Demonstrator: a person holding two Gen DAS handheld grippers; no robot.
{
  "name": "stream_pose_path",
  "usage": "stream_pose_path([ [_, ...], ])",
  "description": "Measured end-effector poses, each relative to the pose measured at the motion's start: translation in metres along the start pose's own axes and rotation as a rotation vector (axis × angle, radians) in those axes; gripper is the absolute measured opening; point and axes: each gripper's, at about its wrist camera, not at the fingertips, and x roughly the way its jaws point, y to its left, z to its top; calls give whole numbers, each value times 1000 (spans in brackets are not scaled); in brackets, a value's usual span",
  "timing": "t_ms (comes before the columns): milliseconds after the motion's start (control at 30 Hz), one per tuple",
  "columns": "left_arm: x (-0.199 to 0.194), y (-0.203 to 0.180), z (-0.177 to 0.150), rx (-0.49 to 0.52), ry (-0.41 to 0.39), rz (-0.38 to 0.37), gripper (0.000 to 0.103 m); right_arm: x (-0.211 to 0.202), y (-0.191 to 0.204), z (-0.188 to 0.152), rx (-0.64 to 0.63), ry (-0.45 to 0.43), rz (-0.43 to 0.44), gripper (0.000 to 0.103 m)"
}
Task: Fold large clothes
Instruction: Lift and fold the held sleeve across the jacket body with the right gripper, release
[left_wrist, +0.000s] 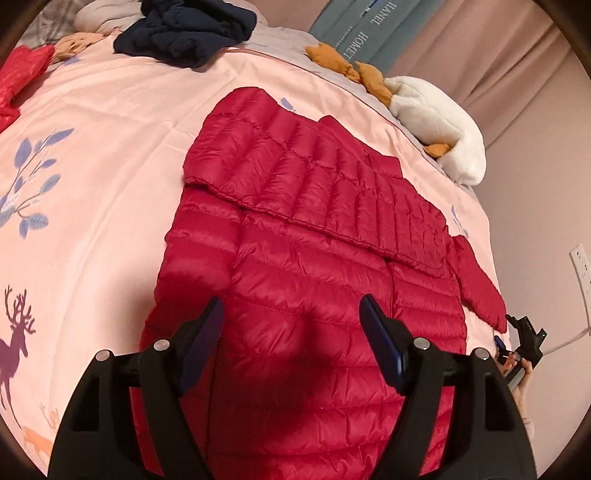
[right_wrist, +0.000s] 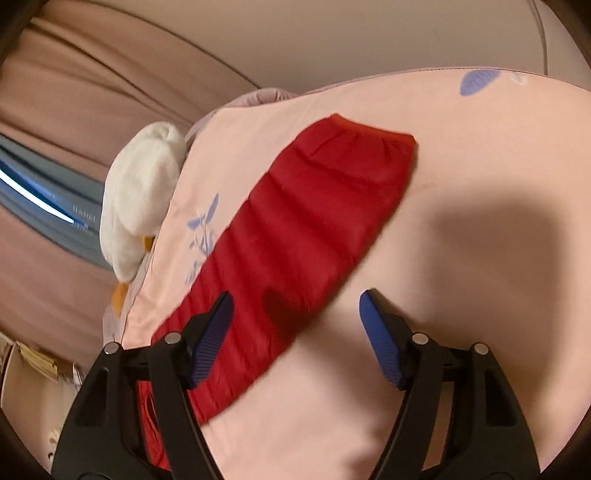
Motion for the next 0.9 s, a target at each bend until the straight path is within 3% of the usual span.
stream_pose_path([
  [67,0,1,0,-13,0,-3,76,3,-5,5,19,-21,-9,60],
  [133,0,0,-1,-20,-5,2,76,10,-7,7,19,-38,-59,36],
  [200,0,-4,-1,-7,-7,12,76,13,-10,8,9,-45,-88,21],
  [333,-3,-7,0,13,-11,16,76,7,-4,6,-45,-66,-129,6],
  [467,-5,-13,-1,31,-16,11,76,-23,48,-9,-233,-169,-109,4],
  [600,-7,-17,-6,38,-5,-25,76,-59,132,-42,-476,-222,34,4],
  [700,-4,-22,-11,49,19,-53,76,-75,186,-80,-644,-215,110,4],
  [900,-5,-33,-16,60,46,-144,76,-73,271,-192,-921,-93,252,4],
])
